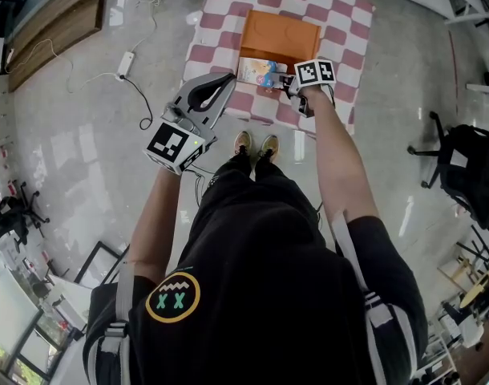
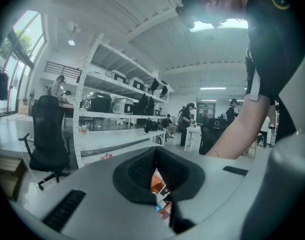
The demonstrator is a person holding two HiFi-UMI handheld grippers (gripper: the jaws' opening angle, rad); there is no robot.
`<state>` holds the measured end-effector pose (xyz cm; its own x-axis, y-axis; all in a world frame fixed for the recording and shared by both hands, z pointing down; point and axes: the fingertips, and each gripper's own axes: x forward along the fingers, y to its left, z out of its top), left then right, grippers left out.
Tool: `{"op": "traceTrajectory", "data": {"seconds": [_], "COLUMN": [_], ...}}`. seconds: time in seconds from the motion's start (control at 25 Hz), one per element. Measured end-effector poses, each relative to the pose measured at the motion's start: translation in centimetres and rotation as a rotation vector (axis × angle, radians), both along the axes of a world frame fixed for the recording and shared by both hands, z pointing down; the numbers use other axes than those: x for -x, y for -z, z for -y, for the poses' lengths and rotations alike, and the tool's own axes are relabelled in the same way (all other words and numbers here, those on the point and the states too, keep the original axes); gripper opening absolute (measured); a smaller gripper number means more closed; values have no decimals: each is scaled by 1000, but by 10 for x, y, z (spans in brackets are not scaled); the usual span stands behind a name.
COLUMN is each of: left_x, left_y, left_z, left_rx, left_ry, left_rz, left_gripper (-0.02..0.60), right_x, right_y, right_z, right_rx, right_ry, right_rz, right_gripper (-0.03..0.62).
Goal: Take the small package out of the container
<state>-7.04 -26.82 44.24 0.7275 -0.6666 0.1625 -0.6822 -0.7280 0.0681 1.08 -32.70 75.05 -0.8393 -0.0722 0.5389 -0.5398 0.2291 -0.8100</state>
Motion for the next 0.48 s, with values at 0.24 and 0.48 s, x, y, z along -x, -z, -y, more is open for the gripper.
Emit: {"op": "traceTrajectory", "data": {"seconds": [0.24, 0.48], "left_x": [-11, -23], "left_y": [8, 20], "left_z": [-12, -27], "left_rx": [-21, -51], "left_ry": [-16, -28], "left_rz": [1, 0], "left_gripper": [17, 17], "right_x": [-8, -14], "right_y": [16, 51], "right_z": [-3, -10], "right_rx": [-79, -179], "right_ry": [7, -9], "right_rz": [-14, 24], "right_gripper": [21, 21]}}
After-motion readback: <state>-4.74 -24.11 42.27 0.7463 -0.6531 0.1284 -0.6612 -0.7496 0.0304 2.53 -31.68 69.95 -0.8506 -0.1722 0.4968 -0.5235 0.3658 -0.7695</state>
